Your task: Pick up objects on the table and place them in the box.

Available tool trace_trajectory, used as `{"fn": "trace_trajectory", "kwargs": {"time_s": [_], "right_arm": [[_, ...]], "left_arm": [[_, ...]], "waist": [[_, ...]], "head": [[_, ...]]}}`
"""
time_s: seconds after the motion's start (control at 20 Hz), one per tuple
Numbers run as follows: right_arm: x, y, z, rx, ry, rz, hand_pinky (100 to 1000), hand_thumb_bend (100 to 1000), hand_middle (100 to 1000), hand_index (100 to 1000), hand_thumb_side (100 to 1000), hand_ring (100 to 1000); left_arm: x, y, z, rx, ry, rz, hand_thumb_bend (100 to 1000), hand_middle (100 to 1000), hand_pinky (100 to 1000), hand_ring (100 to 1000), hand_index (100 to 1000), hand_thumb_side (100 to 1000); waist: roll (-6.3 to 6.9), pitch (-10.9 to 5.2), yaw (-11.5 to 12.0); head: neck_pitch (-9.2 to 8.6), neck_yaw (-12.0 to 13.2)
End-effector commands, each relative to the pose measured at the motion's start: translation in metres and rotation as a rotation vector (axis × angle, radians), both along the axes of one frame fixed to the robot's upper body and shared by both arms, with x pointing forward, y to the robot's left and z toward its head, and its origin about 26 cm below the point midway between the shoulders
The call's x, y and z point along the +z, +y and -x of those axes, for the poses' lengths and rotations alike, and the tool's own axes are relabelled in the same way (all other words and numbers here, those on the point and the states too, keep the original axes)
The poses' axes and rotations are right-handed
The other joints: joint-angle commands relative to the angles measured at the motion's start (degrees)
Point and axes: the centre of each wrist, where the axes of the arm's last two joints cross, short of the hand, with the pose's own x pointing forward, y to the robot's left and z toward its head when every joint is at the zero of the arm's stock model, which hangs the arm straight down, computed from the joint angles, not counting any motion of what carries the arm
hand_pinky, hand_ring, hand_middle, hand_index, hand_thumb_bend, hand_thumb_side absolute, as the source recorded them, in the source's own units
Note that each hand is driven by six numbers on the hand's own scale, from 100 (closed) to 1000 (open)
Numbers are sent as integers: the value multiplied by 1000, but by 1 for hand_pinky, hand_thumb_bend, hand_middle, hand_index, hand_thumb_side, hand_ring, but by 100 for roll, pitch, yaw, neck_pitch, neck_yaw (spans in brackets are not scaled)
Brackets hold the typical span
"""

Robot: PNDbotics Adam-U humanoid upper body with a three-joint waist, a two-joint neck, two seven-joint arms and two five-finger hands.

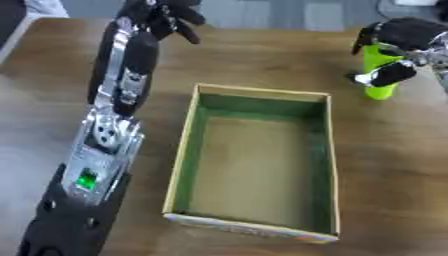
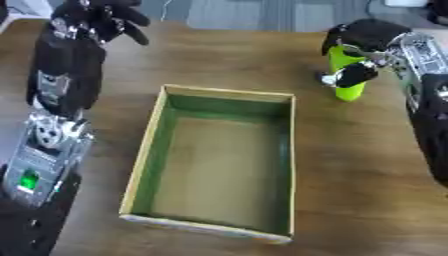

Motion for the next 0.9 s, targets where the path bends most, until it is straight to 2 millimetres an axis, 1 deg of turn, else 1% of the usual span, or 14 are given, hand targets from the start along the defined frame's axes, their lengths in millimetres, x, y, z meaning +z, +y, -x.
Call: {"fn": "trace_trajectory", "kwargs": {"time_s": [0.05,0.1,0.15,0.2,0.25,0.4,0.55,0.65,0.7,0.75,0.9], "right_arm": [[7,-15,2,23,-187,-87,100,201,312,367,707,100],[2,-19,2,29,-217,-124,100,156,258,303,710,100],[-3,-22,1,37,-242,-159,100,161,266,310,712,100],[-7,-24,1,50,-271,-205,100,119,200,231,715,100],[-10,-26,1,67,-301,-254,100,100,178,213,713,100],[-17,-31,2,111,-382,-365,100,100,160,205,691,100],[-19,-34,3,127,-386,-370,100,100,164,204,686,100],[-8,-34,3,143,-372,-330,100,100,165,204,687,100],[-1,-34,4,152,-366,-309,100,100,172,199,702,100],[10,-34,4,167,-364,-278,100,100,171,199,699,100],[44,-30,9,200,-365,-204,100,100,185,194,731,100]], "left_arm": [[5,1,1,-1,-18,13,598,629,462,607,692,927],[5,1,2,-1,-18,14,598,628,462,606,691,927],[5,1,2,0,-18,15,598,628,462,607,691,927],[5,1,2,1,-18,17,597,627,462,606,689,927],[5,1,2,1,-19,17,597,627,462,605,688,927],[5,1,2,2,-19,19,596,625,462,604,687,927],[4,2,2,4,-15,17,596,623,461,602,684,928],[3,3,3,8,-11,14,596,623,461,602,684,928],[3,3,3,10,-8,12,596,621,461,601,683,929],[2,4,3,14,-4,9,596,621,461,601,683,928],[-2,7,3,29,7,0,596,621,461,601,682,929]], "waist": [[23,-99,-5],[33,-100,-6],[40,-100,-6],[55,-99,-7],[65,-96,-7],[100,-92,-2],[118,-102,-6],[107,-119,-15],[95,-128,-21],[78,-139,-34],[14,-177,-70]], "head": [[-1,-47],[-1,-51],[-1,-54],[-1,-61],[-1,-66],[-1,-80],[-1,-87],[-1,-78],[-1,-70],[-1,-57],[-1,-27]]}}
